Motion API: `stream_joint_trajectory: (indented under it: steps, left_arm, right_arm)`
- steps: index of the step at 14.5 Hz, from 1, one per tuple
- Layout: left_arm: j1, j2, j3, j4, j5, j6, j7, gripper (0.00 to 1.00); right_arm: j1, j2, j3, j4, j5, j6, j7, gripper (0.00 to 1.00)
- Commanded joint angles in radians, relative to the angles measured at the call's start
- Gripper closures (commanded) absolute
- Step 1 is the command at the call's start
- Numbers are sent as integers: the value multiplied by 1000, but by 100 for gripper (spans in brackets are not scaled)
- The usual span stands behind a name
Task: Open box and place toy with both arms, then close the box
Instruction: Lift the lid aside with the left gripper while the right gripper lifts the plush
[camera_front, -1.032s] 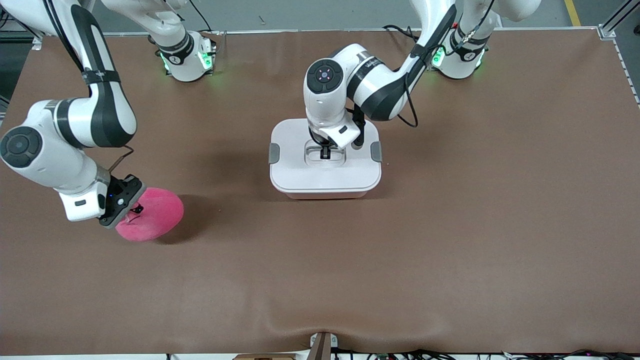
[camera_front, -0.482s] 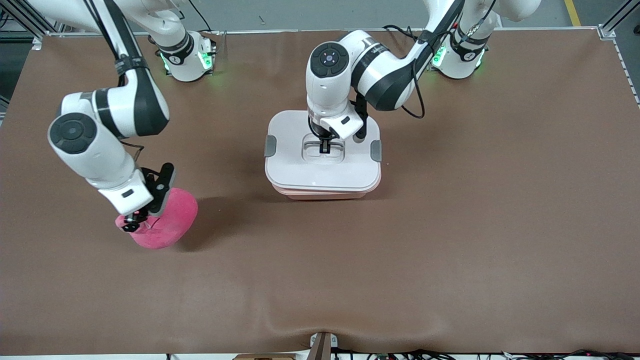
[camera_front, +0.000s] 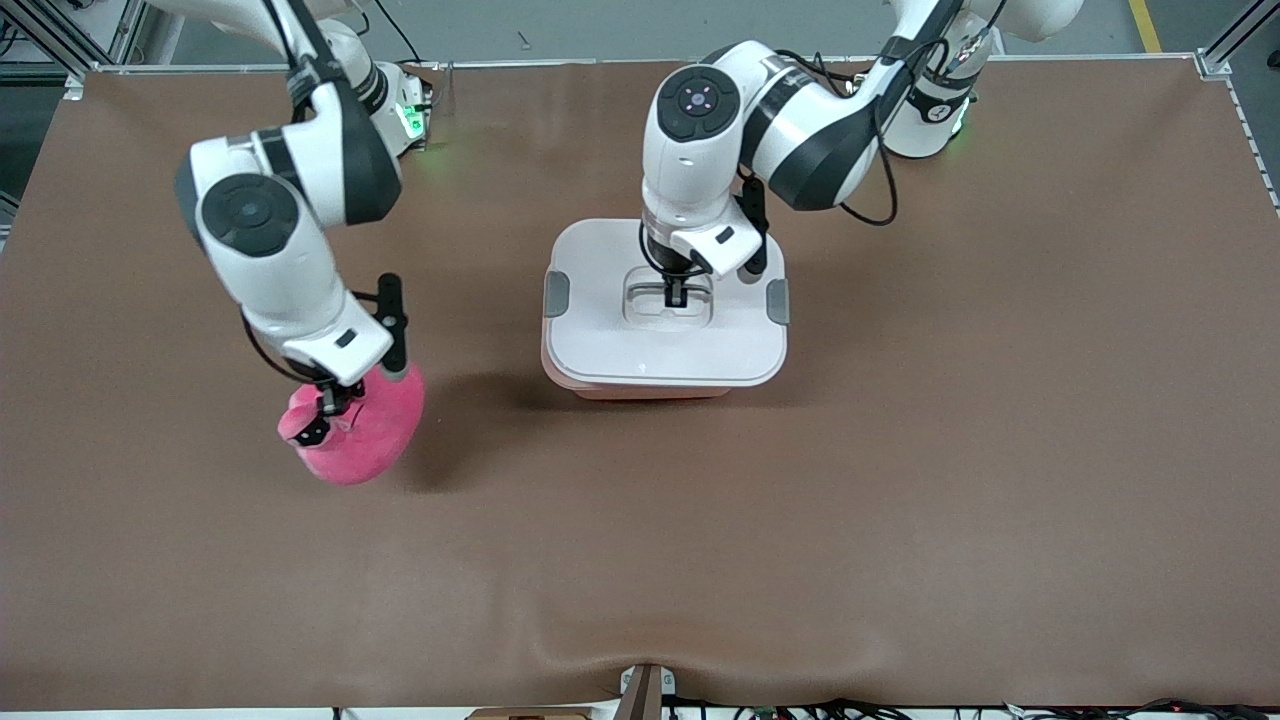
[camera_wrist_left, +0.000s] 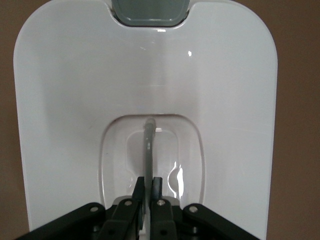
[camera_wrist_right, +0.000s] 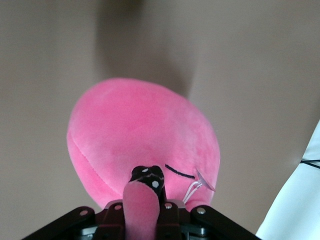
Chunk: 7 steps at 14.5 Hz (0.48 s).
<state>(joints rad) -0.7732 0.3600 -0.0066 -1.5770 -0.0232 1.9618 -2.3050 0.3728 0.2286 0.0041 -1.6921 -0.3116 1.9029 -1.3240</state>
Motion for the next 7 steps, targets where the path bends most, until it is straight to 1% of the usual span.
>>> stream_joint_trajectory:
  steps: [1,4,5,7]
  left_arm:
    - [55,-100,-4,-106,29,-1,54,100]
    - [135,-186,-7,-179,31,-1,123,100]
    - [156,-205,-7,-192,31,-1,140,100]
    - [196,-219,-6,-210,32,-1,160,100]
  right_arm:
    - [49,-14,-9,64,-61,-114,22,100]
    - [73,-9,-7,68,-75,-110,26,100]
    - [90,-8,-6,68,-107,-111,26,100]
    - [184,-8,-7,68,-217,-126,29,100]
